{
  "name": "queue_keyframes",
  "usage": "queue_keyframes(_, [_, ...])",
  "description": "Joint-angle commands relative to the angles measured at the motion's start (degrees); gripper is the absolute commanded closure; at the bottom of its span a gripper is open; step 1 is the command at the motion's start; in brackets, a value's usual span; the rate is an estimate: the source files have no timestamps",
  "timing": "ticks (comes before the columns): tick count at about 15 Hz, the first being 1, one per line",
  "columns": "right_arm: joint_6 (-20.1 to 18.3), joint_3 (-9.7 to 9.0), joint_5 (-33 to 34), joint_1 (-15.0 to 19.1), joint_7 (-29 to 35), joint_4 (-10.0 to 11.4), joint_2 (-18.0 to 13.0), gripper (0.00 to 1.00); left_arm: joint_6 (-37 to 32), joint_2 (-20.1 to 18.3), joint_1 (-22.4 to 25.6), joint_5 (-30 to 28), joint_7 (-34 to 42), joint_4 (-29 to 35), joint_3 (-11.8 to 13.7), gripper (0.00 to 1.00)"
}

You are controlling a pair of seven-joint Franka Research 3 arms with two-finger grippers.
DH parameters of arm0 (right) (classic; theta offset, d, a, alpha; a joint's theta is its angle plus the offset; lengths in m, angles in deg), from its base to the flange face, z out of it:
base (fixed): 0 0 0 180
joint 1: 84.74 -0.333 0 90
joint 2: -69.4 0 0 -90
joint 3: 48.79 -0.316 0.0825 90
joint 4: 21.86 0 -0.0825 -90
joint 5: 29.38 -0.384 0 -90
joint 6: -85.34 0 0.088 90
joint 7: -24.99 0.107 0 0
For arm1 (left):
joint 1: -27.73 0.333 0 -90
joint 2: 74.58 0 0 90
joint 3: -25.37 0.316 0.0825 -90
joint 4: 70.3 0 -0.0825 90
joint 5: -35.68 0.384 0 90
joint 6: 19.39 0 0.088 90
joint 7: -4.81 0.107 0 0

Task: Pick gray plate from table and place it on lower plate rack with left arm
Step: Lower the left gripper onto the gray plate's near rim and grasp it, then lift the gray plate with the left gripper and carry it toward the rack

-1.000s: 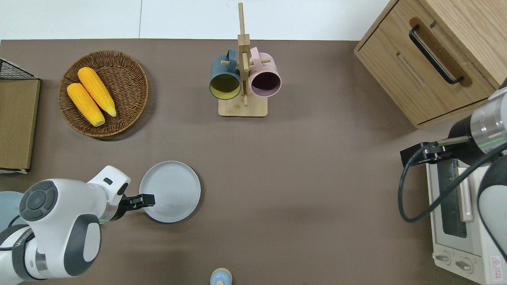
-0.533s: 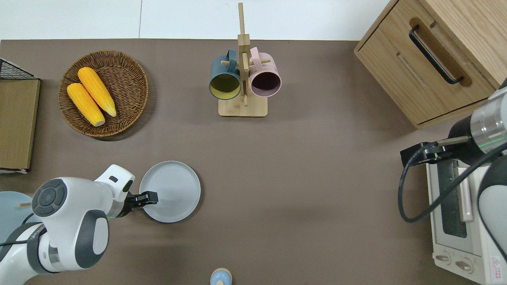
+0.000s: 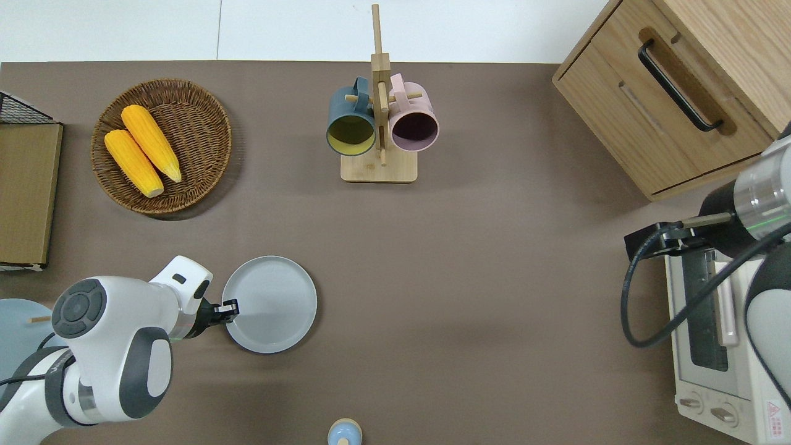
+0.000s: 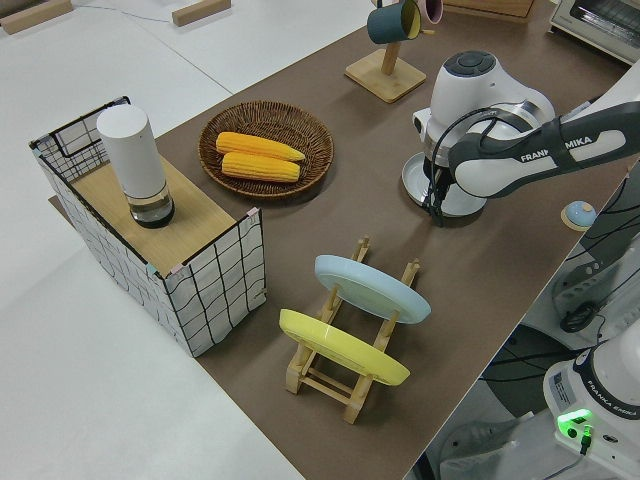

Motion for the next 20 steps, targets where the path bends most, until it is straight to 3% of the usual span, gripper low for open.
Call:
queue_keyframes(1, [-0.6, -1.21, 0.4, 1.3, 0.7, -0.3, -0.1, 0.017, 1.1, 0.2, -0.8, -0.4, -0.3, 0.5, 0.2, 1.0])
queue_keyframes(6, [-0.6, -1.21, 0.3, 1.3, 0.7, -0.4, -0.1, 0.017, -0.5, -0.8, -0.8, 0.0, -0.3, -1.6, 0.3, 1.0])
queue_keyframes(9, [-0.6, -1.21, 0.4, 1.3, 0.7, -0.4, -0.1, 0.017, -6.2, -2.0, 0.1, 0.4, -0.2, -5.1, 0.4, 1.0])
queue_keyframes(20, [-0.6, -1.21, 0.4, 1.3, 0.7, -0.4, -0.1, 0.017, -35.1, -5.0, 2.1, 6.4, -0.3, -24.4, 1.3, 1.0])
